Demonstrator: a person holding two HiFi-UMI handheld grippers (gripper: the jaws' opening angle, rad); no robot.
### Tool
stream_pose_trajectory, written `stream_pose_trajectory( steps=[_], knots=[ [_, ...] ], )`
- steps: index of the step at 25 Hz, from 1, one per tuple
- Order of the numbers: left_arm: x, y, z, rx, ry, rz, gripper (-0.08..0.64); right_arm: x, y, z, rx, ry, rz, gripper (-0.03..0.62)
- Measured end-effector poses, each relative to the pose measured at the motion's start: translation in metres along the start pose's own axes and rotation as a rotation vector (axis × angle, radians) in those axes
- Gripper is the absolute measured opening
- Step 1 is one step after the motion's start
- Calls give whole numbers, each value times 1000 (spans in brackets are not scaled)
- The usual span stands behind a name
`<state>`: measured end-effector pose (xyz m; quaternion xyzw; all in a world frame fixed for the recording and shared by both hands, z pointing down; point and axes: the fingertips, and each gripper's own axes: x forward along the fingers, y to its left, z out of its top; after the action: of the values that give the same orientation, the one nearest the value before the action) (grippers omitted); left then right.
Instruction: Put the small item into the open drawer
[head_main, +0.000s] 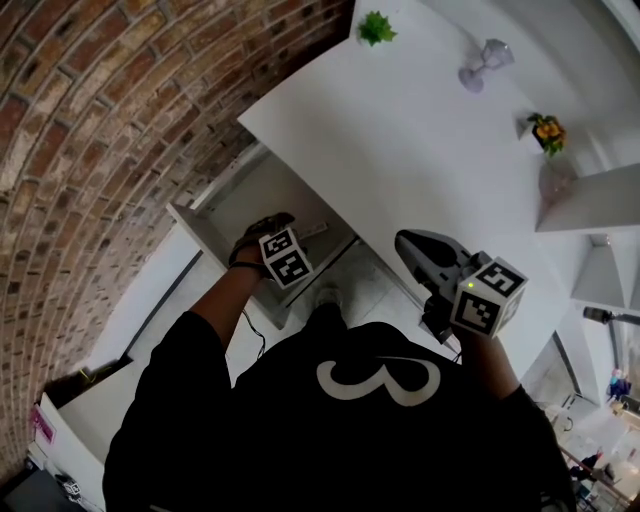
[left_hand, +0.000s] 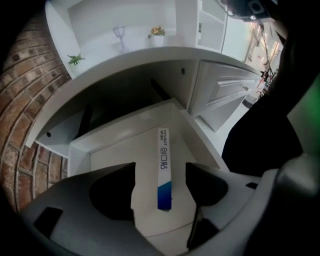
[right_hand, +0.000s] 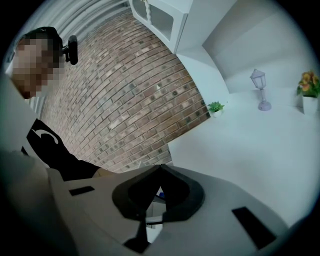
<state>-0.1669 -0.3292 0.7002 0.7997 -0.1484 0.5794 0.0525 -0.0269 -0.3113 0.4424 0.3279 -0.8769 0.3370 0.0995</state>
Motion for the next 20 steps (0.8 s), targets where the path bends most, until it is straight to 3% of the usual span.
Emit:
stream_pose_trajectory(
  steps=[6,12,20],
  knots=[
    [-50,14,26,-29,-127,74,298,0,11,5,-25,-9,40,11],
    [-116,6,57,-130,-302,88,206,-7,23,13,-37,-28,82,11],
    [-223,-32,116,-457,-708,-60,22,-27,48,20,-67,-61,200,11]
  ],
)
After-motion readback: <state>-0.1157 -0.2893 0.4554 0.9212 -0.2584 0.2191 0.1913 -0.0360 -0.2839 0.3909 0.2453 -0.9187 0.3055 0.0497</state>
